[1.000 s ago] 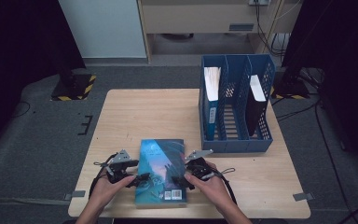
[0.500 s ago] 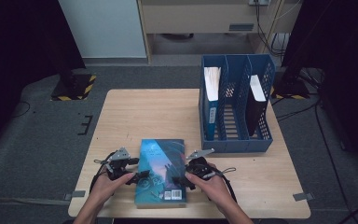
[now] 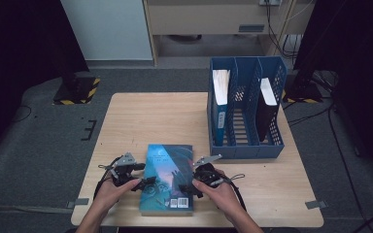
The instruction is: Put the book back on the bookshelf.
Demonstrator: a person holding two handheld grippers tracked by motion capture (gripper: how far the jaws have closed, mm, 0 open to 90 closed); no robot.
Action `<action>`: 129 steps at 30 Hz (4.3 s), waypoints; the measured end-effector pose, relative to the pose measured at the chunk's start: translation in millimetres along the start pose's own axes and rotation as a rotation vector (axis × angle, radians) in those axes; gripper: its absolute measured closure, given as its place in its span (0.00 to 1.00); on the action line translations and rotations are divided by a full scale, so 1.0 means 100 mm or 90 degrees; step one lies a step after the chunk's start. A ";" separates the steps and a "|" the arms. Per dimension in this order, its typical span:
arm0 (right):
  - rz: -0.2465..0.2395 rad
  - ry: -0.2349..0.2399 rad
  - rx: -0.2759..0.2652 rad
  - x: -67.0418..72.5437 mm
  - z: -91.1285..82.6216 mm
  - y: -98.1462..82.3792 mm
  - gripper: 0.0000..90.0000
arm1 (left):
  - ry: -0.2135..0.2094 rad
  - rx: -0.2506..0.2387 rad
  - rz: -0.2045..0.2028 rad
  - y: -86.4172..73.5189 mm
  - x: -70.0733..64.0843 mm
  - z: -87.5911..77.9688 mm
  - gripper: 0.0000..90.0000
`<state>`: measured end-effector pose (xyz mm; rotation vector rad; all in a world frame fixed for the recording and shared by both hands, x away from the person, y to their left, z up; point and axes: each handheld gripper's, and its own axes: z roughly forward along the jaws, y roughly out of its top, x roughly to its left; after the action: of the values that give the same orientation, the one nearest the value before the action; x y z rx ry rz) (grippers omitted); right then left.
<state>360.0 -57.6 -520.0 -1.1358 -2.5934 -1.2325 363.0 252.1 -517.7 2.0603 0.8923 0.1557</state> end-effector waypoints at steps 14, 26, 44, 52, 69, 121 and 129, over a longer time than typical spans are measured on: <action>-0.011 0.020 -0.003 0.05 0.06 0.01 0.15 | 0.016 0.005 0.002 -0.04 -0.01 -0.07 0.21; 0.006 0.058 -0.005 0.00 0.13 0.00 0.12 | -0.002 0.004 -0.018 -0.05 0.03 -0.04 0.17; 0.010 0.045 -0.035 0.10 0.11 0.22 0.29 | 0.007 0.017 -0.021 -0.05 0.05 -0.09 0.17; 0.002 0.055 -0.017 0.16 0.27 0.29 0.28 | 0.009 0.023 -0.020 -0.04 0.05 -0.09 0.17; -0.022 0.058 -0.007 0.18 0.30 0.31 0.27 | -0.027 0.055 -0.027 -0.06 0.03 -0.09 0.10; -0.115 0.011 0.057 0.26 0.07 1.04 0.60 | 0.006 0.106 -0.051 0.40 0.23 -0.38 0.77; -0.129 0.005 0.050 0.26 0.04 1.11 0.63 | 0.009 0.096 -0.045 0.45 0.26 -0.45 0.79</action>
<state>413.2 6.9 -441.7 -0.8720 -2.7801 -1.1537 387.9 282.3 -460.7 2.1646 1.0116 0.0661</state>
